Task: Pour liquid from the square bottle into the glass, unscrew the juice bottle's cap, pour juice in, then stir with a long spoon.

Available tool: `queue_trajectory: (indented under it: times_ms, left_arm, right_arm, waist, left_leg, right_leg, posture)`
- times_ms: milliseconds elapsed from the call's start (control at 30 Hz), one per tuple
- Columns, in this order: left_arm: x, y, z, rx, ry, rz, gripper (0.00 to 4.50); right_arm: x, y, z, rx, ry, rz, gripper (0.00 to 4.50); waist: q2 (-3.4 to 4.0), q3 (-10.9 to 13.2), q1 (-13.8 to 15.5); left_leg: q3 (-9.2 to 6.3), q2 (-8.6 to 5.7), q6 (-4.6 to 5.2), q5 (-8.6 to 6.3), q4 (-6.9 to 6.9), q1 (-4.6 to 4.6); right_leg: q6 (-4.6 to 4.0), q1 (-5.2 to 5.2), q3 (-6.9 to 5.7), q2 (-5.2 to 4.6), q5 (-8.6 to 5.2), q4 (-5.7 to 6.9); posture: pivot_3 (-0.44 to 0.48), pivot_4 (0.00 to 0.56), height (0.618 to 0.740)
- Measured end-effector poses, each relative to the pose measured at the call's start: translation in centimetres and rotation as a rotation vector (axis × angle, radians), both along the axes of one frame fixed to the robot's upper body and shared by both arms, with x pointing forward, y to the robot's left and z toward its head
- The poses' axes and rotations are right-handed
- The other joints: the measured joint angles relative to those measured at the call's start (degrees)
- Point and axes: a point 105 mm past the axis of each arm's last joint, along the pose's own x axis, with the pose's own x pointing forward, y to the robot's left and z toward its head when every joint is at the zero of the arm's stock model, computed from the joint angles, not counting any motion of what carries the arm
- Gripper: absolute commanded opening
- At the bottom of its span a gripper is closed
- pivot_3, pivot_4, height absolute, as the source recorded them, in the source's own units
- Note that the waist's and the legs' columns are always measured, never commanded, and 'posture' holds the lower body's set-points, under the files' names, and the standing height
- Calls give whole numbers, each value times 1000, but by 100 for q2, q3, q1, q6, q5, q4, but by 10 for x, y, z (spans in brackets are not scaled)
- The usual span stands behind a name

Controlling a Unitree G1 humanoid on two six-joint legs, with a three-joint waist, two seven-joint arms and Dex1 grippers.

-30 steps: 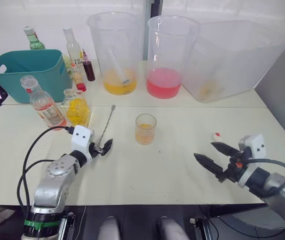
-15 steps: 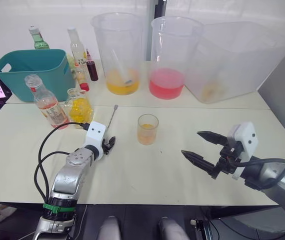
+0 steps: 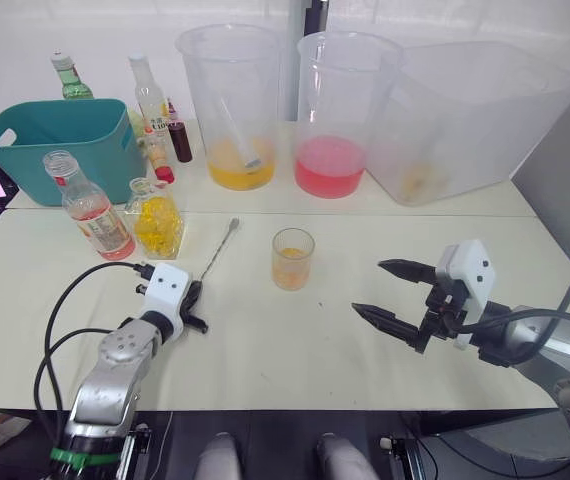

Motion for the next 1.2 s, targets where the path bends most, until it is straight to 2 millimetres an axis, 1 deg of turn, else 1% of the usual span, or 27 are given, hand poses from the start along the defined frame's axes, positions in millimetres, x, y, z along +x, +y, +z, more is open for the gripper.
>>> queue_trajectory:
  times_ms: [100, 200, 267, 333, 400, 500, 567, 600, 667, 700, 733, 767, 867, 1000, 1067, 1200]
  left_arm:
    - [-12, 3, 6, 26, -34, -77, 31]
    - [-34, 15, 6, 54, -25, -182, 31]
    - [-53, 19, 8, 70, -4, -310, 31]
    - [-64, 16, 10, 95, 8, -435, 31]
    - [-67, 18, 7, 115, 22, -477, 31]
    - [-61, 24, 0, 130, 48, -473, 31]
    - [-62, 29, -10, 176, 110, -493, 31]
    - [-62, 32, -14, 188, 121, -495, 344]
    - [-59, 33, -14, 209, 121, -505, 954]
    - [-58, 35, -15, 212, 121, -502, 1430]
    - [-57, 36, -15, 212, 122, -498, 1648]
    - [-56, 37, -14, 217, 119, -496, 1995]
    - [-50, 38, -7, 254, 125, -507, 2996]
    - [-46, 30, 4, 347, 202, -569, 4300]
    - [-44, 26, 7, 351, 248, -572, 4300]
    - [-53, 10, 7, 361, 366, -607, 4300]
  right_arm:
    - [2, 2, -2, 0, 2, 19, 4500]
    - [4, 7, -4, -7, 10, 55, 4500]
    - [6, 4, -6, -9, 19, 57, 4500]
    - [9, 5, -7, -7, 17, 63, 4500]
    - [9, 8, -5, -6, 3, 76, 4500]
    - [9, 10, -6, -5, 4, 79, 4500]
    - [9, 10, -6, -4, -1, 72, 4500]
    - [9, 10, -6, -6, -1, 69, 4500]
    - [9, 10, -6, -11, -7, 67, 4500]
    - [8, 11, -5, -13, -13, 69, 4500]
    - [7, 11, -5, -13, -15, 71, 4500]
    - [7, 12, -4, -14, -18, 69, 4500]
    - [7, 12, -3, -19, -30, 60, 4500]
    - [5, 14, -1, -19, -38, 67, 4500]
    - [4, 15, -1, -19, -42, 70, 4500]
    - [3, 15, -3, -21, -34, 67, 4500]
  waist:
    - [0, 1, 24]
    - [0, 1, -1]
    - [3, 2, -9]
    - [5, 4, 19]
    - [6, 5, 27]
    - [6, 5, 22]
    - [6, 4, 8]
    - [7, 4, 3]
    - [11, 2, 1]
    - [16, -1, 1]
    - [17, -2, 1]
    - [17, -2, 0]
    - [17, -2, -4]
    - [19, -1, 0]
    - [18, 0, 1]
    - [18, 0, -3]
  left_leg:
    - [1, 0, 0, 0, 1, -6]
    - [2, 1, 0, 0, -3, -6]
    - [2, 6, 0, 0, -6, -6]
    - [2, 6, 0, 0, -5, -7]
    - [2, 6, 0, 0, -4, -12]
    - [2, 7, 0, 0, -4, -16]
    - [1, 9, 0, 0, -5, -18]
    - [1, 10, 0, 0, -6, -18]
    - [1, 11, 0, 0, -6, -17]
    - [2, 11, 1, 0, -6, -16]
    - [1, 11, 0, 0, -6, -15]
    - [2, 11, 0, 0, -6, -15]
    - [2, 11, 0, 0, -6, -16]
    - [4, 10, 0, 0, -5, -19]
    - [2, 11, 0, 0, -6, -20]
    - [0, 11, 1, -1, -5, -25]
  right_leg:
    - [0, 0, -6, -5, 0, -5]
    - [-2, -3, -8, -6, -1, -11]
    - [-7, -4, -17, -6, -4, -11]
    - [-8, -3, -21, -7, -5, -13]
    - [-7, -2, -22, -8, -6, -24]
    - [-7, -4, -26, -8, -6, -25]
    - [-7, -7, -27, -7, -6, -24]
    - [-7, -8, -27, -7, -6, -23]
    - [-8, -8, -30, -7, -6, -22]
    - [-8, -6, -30, -7, -5, -22]
    - [-8, -6, -30, -7, -6, -22]
    - [-8, -5, -30, -7, -6, -22]
    - [-8, -7, -30, -7, -6, -22]
    - [-7, -7, -30, -9, -6, -22]
    - [-7, -9, -32, -8, -6, -20]
    - [-7, -12, -35, -8, -6, -20]
  posture:
    - [0, 150, 719]
    - [0, 150, 719]
    - [0, 150, 719]
    - [0, 150, 719]
    - [0, 150, 719]
    - [0, 150, 719]
    - [0, 150, 719]
    - [0, 150, 719]
    - [0, 150, 719]
    - [0, 150, 719]
    - [0, 150, 719]
    - [0, 150, 719]
    - [0, 150, 719]
    - [0, 150, 719]
    - [0, 150, 719]
    - [0, 150, 719]
